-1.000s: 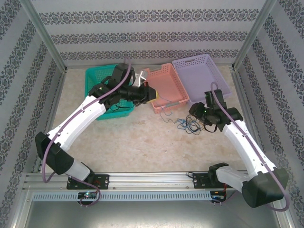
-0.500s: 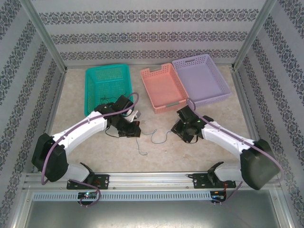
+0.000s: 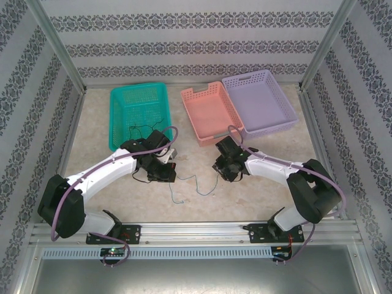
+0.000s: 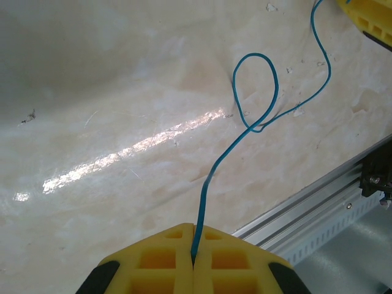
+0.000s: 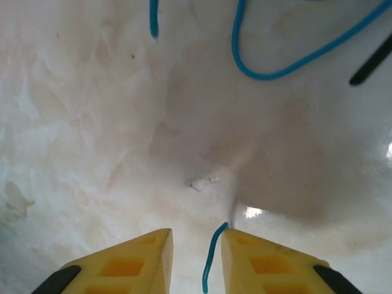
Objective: Untangle the cables
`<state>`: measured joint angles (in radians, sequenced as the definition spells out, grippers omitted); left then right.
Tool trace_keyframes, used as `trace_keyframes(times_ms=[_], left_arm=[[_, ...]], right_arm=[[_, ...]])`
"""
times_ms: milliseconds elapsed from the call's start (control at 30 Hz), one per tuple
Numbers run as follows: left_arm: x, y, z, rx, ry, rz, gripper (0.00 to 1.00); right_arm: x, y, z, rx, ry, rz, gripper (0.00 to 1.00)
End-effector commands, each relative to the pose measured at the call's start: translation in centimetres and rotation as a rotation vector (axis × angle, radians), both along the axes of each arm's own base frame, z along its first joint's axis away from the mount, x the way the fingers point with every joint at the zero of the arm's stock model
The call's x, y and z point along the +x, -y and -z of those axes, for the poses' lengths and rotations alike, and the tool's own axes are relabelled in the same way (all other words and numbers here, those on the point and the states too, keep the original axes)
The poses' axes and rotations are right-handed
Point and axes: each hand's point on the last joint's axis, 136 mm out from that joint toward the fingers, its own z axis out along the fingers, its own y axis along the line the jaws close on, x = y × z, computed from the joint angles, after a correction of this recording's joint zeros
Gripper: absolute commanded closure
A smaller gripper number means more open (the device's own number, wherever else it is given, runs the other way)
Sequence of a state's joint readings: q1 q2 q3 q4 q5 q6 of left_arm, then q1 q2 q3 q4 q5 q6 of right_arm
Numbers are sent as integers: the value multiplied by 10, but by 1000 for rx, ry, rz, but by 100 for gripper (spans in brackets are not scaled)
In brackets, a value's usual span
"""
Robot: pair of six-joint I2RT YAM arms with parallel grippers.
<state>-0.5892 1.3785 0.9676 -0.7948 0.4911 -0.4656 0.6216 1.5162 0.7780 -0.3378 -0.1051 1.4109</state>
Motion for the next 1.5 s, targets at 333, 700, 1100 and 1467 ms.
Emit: trace_keyframes(times_ms=[333, 700, 1100, 1467], left_arm=[[7, 1, 0, 13, 69, 51, 100], [22, 51, -22, -137, 110, 122, 100], [74, 105, -71, -229, 241, 29, 49], [64, 84, -108, -224, 309, -16, 33]], right_arm=[[38, 43, -94, -133, 266, 10, 100], [116, 96, -262, -142, 664, 10, 100], [119, 70, -390, -112, 1000, -146, 100], [112, 114, -469, -231, 1192, -49, 100]])
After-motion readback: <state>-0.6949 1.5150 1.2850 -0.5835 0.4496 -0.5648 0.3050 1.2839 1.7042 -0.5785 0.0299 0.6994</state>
